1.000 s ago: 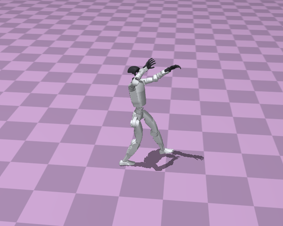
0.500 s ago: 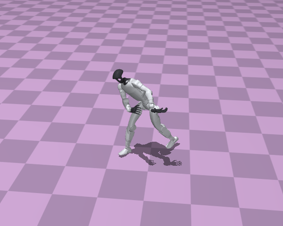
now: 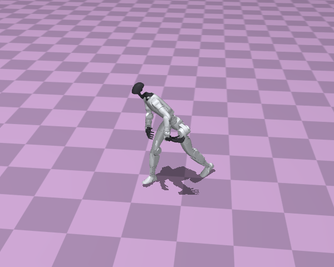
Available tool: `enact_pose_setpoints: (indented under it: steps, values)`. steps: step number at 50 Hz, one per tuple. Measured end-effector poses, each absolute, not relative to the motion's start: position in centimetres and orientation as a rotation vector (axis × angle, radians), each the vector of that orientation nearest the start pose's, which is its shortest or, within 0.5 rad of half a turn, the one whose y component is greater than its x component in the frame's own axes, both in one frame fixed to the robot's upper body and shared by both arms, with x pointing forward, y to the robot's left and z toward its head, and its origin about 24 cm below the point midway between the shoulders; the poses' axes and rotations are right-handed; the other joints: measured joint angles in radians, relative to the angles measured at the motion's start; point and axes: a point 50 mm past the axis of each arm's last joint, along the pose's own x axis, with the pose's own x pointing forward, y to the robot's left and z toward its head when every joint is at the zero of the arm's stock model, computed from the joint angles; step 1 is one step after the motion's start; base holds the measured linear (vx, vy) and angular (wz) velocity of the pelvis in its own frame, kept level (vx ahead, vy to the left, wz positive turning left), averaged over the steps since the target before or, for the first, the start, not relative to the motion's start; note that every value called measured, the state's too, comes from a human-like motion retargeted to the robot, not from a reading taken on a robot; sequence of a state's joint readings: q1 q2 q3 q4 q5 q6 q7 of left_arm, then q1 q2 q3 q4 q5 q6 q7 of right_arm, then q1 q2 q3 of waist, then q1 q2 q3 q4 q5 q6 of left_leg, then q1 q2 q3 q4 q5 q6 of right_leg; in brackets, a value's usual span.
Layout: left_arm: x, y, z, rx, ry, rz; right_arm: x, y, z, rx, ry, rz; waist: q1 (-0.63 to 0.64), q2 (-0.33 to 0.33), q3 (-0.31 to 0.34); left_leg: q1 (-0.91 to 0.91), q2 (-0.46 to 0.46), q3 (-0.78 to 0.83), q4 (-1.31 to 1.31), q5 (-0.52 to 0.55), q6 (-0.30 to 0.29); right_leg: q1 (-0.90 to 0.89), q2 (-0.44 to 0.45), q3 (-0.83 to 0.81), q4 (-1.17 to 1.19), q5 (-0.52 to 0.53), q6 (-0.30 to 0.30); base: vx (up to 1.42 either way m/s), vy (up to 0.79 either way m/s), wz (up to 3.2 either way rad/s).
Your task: Kungfu
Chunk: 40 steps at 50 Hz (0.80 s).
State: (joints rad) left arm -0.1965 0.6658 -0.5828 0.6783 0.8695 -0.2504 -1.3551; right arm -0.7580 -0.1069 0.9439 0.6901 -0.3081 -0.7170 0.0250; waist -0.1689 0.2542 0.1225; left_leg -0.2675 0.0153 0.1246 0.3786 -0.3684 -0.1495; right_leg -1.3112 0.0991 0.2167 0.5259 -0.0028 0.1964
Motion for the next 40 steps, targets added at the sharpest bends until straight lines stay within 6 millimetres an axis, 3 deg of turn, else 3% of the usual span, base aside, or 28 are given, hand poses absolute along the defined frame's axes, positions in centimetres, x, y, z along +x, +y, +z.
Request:
enact_pose_setpoints:
  steps: [6,8,10,13,17,20,22,26,28,29,30,33,35,37,40]
  values:
    - [22.6,24.2,-5.8,1.324,1.264,-1.425,29.4,0.7,9.0,-0.784,-0.649,1.113,-0.057,0.023,-0.002,-0.033,0.025,-0.046,-0.061,0.116,-0.106,0.059,-0.192,-0.098,0.051,-0.102,0.004,-0.05,-0.21,2.12]
    - [24.6,23.8,-5.2,1.331,1.159,-1.284,30.6,-0.7,10.4,-0.714,-0.612,1.059,-0.11,0.012,-0.006,-0.066,-0.002,0.023,-0.079,0.14,-0.112,0.071,-0.306,-0.089,0.063,-0.12,0.033,-0.15,0.12,3.16]
    - [25.9,23.7,-4.7,1.33,1.073,-1.154,31.6,-2.0,12.1,-0.55,-0.575,0.976,-0.167,0.01,-0.01,-0.098,0.039,0.138,-0.091,0.164,-0.112,0.104,-0.41,-0.134,0.062,-0.132,0.038,-0.14,-0.2,3.12]
    - [26.3,23.8,-5.0,1.271,0.987,-1.044,32.0,-4.2,14.1,-0.193,-0.5,0.87,-0.191,0.026,-0.005,-0.102,0.221,0.251,-0.034,0.167,-0.087,0.222,-0.459,-0.285,0.051,-0.161,0.009,0.04,-0.37,1.99]
    - [25.7,23.5,-5.9,1.027,0.915,-0.942,31.6,-7.7,15.9,0.1,-0.481,0.75,-0.143,-0.03,-0.028,-0.145,0.265,0.251,0.044,0.162,-0.08,0.314,-0.506,-0.296,-0.012,-0.013,-0.048,0.17,0.11,1.03]
    - [24.9,22.9,-6.2,0.75,0.857,-0.905,30.8,-10.9,16.0,0.22,-0.468,0.654,-0.114,-0.072,-0.057,-0.184,0.307,0.256,0.11,0.187,-0.07,0.378,-0.539,-0.308,-0.049,0.054,-0.076,0.23,0.13,1.18]
    - [24.3,22.4,-6.2,0.56,0.831,-0.918,30.0,-13.4,14.9,0.288,-0.424,0.577,-0.095,-0.097,-0.068,-0.234,0.304,0.184,0.169,0.195,-0.086,0.464,-0.569,-0.352,-0.095,0.097,-0.071,0.31,0.4,1.49]
    - [23.7,21.1,-5.4,0.126,0.727,-0.934,27.8,-19.3,12.0,0.475,-0.293,0.424,-0.072,-0.159,-0.1,-0.335,0.234,0.056,0.317,0.135,-0.014,0.667,-0.66,-0.452,-0.262,0.325,-0.006,0.42,0.61,1.52]
    - [22.9,20.4,-5.4,-0.1,0.665,-0.908,25.5,-22.4,9.9,0.556,-0.219,0.36,-0.04,-0.193,-0.141,-0.333,0.199,0.042,0.313,0.11,0.014,0.74,-0.687,-0.524,-0.35,0.464,-0.032,0.6,0.47,0.73]
    - [22.4,20.2,-5.5,-0.208,0.639,-0.882,24.1,-23.5,8.5,0.593,-0.18,0.324,-0.015,-0.205,-0.176,-0.335,0.188,0.042,0.304,0.107,0.028,0.754,-0.683,-0.541,-0.375,0.476,-0.066,0.71,0.68,0.29]
    - [21.9,20.1,-5.5,-0.313,0.615,-0.851,22.4,-24.3,7.1,0.627,-0.143,0.286,0.012,-0.217,-0.216,-0.341,0.18,0.045,0.295,0.105,0.042,0.76,-0.673,-0.549,-0.392,0.461,-0.104,0.76,0.66,0.0]
    - [19.1,22.1,-6.0,-0.556,0.571,-0.709,17.9,-24.1,2.1,0.763,-0.015,0.183,0.039,-0.213,-0.387,-0.413,0.174,0.029,0.246,0.129,0.092,0.692,-0.545,-0.436,-0.261,0.131,-0.235,0.68,0.45,-0.04]
    - [17.0,23.3,-6.4,-0.659,0.541,-0.609,15.6,-22.9,-0.5,0.877,0.07,0.132,0.047,-0.179,-0.466,-0.439,0.191,-0.002,0.176,0.167,0.113,0.649,-0.465,-0.469,-0.159,-0.106,-0.458,0.45,0.57,0.11]
    - [15.1,23.5,-7.0,-0.761,0.514,-0.52,13.0,-21.6,-3.0,1.04,0.151,0.077,0.03,-0.196,-0.486,-0.409,0.149,-0.036,0.106,0.207,0.125,0.647,-0.352,-0.299,-0.117,-0.126,-0.306,0.29,0.24,0.81]
    - [12.2,22.5,-7.9,-0.922,0.484,-0.402,9.3,-19.5,-5.6,1.298,0.209,-0.019,0.052,-0.246,-0.473,-0.301,0.111,-0.036,-0.034,0.28,0.143,0.661,-0.162,-0.101,-0.029,-0.178,-0.175,0.3,0.3,0.31]
